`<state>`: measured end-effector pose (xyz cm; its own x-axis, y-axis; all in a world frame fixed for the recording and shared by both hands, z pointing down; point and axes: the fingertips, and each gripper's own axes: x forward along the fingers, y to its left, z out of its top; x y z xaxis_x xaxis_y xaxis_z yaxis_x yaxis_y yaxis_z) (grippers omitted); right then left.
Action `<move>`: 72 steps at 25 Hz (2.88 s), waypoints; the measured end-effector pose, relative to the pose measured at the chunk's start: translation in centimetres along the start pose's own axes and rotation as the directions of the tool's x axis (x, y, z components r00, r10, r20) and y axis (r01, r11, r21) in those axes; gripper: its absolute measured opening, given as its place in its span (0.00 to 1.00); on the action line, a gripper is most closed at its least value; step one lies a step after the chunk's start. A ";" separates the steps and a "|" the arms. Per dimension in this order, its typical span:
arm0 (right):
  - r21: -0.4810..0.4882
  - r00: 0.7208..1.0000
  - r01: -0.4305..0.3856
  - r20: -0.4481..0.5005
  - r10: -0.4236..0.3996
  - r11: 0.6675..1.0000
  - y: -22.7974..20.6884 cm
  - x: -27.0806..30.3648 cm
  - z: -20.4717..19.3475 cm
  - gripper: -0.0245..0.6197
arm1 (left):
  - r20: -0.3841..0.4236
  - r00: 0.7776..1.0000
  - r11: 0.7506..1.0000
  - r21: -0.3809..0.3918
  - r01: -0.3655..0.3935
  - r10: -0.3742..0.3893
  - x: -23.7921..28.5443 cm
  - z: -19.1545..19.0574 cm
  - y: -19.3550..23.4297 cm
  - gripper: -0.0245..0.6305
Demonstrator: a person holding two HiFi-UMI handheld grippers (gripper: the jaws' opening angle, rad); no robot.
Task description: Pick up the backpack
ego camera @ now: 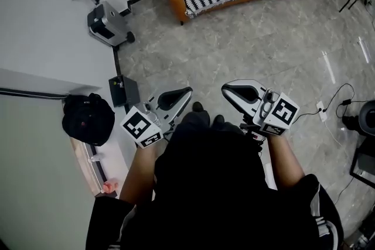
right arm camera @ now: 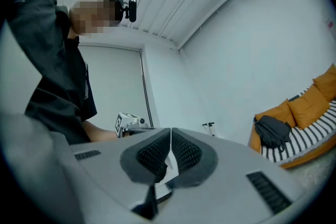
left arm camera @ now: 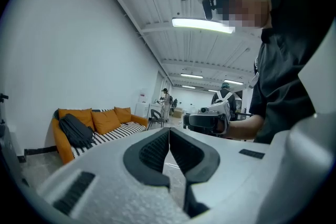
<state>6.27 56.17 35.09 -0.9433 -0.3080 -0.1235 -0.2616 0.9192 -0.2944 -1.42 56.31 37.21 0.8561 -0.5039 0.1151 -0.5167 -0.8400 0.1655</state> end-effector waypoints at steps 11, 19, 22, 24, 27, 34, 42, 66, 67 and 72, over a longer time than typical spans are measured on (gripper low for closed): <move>0.005 0.997 0.059 -0.045 -0.059 0.998 -3.6 -0.7 0.3 0.08 | 0.044 0.998 0.998 -0.033 0.052 -0.050 3.7 0.0 2.6 0.07; -0.035 0.994 0.076 -0.069 -0.079 0.996 -8.7 2.9 1.9 0.08 | 0.066 0.996 0.998 -0.036 0.059 -0.057 5.5 1.2 8.4 0.07; -0.019 0.994 0.070 -0.082 -0.071 0.997 -10.3 4.5 2.3 0.08 | 0.078 0.996 0.998 -0.032 0.046 -0.043 5.4 2.0 10.9 0.07; -0.021 0.994 0.070 -0.087 -0.072 0.997 -11.4 5.5 3.0 0.08 | 0.094 0.995 0.999 -0.030 0.044 -0.041 5.7 2.6 12.5 0.07; -0.030 0.993 0.076 -0.088 -0.079 0.997 -12.8 7.6 4.2 0.08 | 0.108 0.993 0.998 -0.036 0.055 -0.051 5.8 3.2 15.0 0.07; -0.066 0.986 0.111 -0.119 -0.118 0.992 -15.0 10.7 4.3 0.08 | 0.127 0.988 0.994 -0.046 0.099 -0.093 5.8 3.4 18.9 0.07; -0.049 0.979 0.134 -0.147 -0.140 0.990 -17.7 11.2 3.2 0.08 | 0.112 0.986 0.988 -0.086 0.131 -0.121 7.8 2.1 20.7 0.07; -0.040 0.990 -0.076 -0.124 0.070 0.996 -39.4 8.5 11.2 0.08 | 0.113 0.988 0.994 -0.038 -0.102 0.106 25.0 7.9 31.9 0.07; -0.037 0.989 -0.084 -0.124 0.079 0.996 -40.1 8.1 11.6 0.08 | 0.112 0.987 0.993 -0.038 -0.110 0.114 25.9 8.1 32.1 0.07; -0.030 0.987 -0.108 -0.125 0.104 0.994 -43.4 6.0 12.5 0.08 | 0.121 0.980 0.987 -0.047 -0.156 0.160 28.8 8.5 32.9 0.07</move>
<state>14.54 11.34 35.33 -0.9835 -0.1779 -0.0340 -0.1639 0.9540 -0.2512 6.35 12.42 37.67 0.7573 -0.6527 0.0209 -0.6438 -0.7410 0.1910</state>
